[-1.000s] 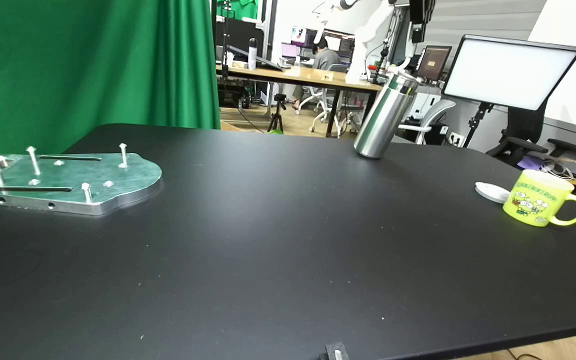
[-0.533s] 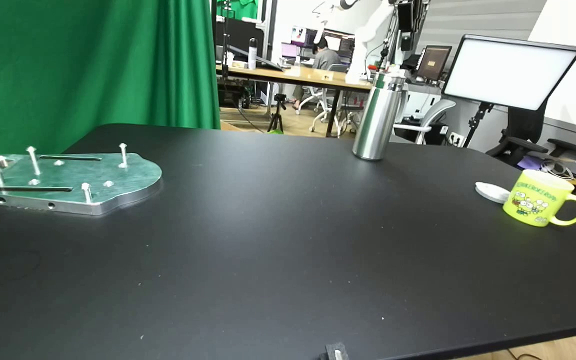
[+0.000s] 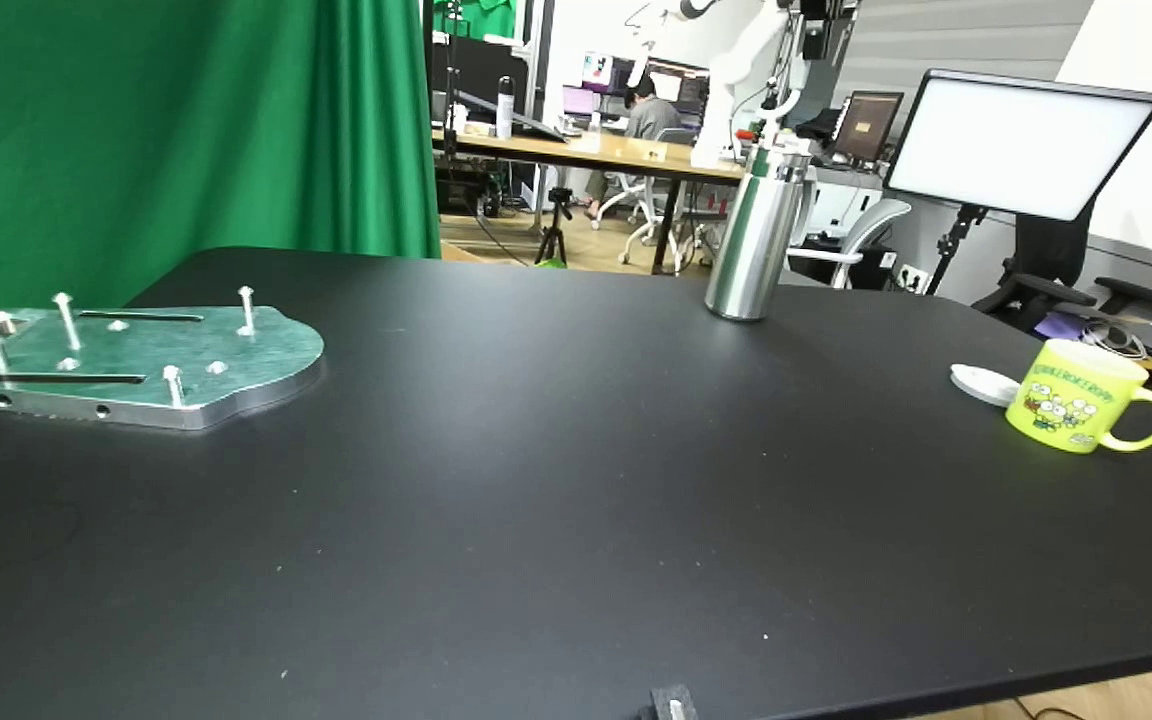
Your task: Move the brush inside the silver flask up and down
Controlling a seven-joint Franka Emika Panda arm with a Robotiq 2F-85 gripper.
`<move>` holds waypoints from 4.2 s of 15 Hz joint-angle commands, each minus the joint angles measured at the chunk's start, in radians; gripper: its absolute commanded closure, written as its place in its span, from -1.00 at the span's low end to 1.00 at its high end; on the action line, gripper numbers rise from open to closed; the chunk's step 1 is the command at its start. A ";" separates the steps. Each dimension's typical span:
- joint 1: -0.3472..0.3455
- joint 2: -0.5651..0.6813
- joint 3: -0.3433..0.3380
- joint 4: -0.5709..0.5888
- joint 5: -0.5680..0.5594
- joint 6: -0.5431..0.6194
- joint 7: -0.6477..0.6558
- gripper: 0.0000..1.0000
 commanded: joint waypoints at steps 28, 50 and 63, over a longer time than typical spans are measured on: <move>-0.087 0.053 -0.003 0.063 0.109 0.066 0.015 0.93; -0.111 0.079 0.006 0.074 0.129 0.013 -0.020 0.93; -0.109 0.032 0.006 0.074 0.119 0.027 -0.057 0.93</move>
